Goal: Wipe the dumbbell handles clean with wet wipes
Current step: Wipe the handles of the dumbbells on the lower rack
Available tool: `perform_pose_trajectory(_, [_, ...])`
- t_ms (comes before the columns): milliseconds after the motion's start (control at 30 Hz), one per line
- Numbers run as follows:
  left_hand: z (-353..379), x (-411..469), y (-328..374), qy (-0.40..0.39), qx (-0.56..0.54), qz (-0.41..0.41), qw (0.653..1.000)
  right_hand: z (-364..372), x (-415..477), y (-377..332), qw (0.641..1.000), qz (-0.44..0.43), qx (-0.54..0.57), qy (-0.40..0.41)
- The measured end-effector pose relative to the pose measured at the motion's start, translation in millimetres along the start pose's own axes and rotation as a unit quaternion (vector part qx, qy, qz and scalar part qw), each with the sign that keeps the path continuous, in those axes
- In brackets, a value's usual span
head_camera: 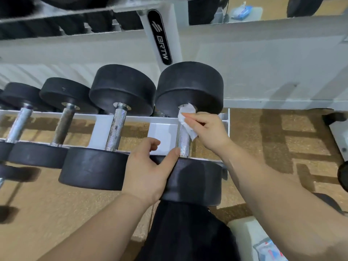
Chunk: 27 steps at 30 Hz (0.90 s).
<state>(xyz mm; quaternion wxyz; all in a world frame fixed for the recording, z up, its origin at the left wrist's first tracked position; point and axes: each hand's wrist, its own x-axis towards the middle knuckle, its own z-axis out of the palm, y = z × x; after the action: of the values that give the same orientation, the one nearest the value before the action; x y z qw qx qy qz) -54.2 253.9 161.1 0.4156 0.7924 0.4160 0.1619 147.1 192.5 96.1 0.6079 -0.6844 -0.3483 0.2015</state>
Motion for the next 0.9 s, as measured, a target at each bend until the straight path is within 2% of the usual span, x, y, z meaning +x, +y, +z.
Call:
perform_pose_trajectory(167, [0, 0, 2, 0.003, -0.004, -0.002, 1.0, -5, -34, 9, 0.991, 0.004, 0.008, -0.131])
perform_pose_trajectory(233, [0, 0, 1, 0.004, -0.007, -0.005, 1.0, -5, -26, 8, 0.992, 0.021, 0.025, -0.118])
perform_pose_trajectory(433, [0, 0, 1, 0.005, -0.007, -0.004, 1.0, 4, 0, 4, 0.995, 0.031, 0.095, 0.03])
perform_pose_trajectory(633, [0, 0, 0, 0.004, -0.003, 0.001, 1.0, 0, -31, 10, 0.992, 0.036, 0.113, -0.05])
perform_pose_trajectory(800, [0, 0, -2, 0.006, -0.004, 0.004, 1.0, 4, -5, 6, 0.991, 0.061, 0.107, 0.043])
perform_pose_trajectory(867, [-1, 0, -3, 0.006, -0.003, 0.005, 1.0, 5, -10, 10, 0.988, 0.079, 0.125, 0.039])
perform_pose_trajectory(900, [-1, 0, -3, 0.005, -0.003, 0.005, 1.0, 4, -17, 15, 0.987, 0.088, 0.133, 0.008])
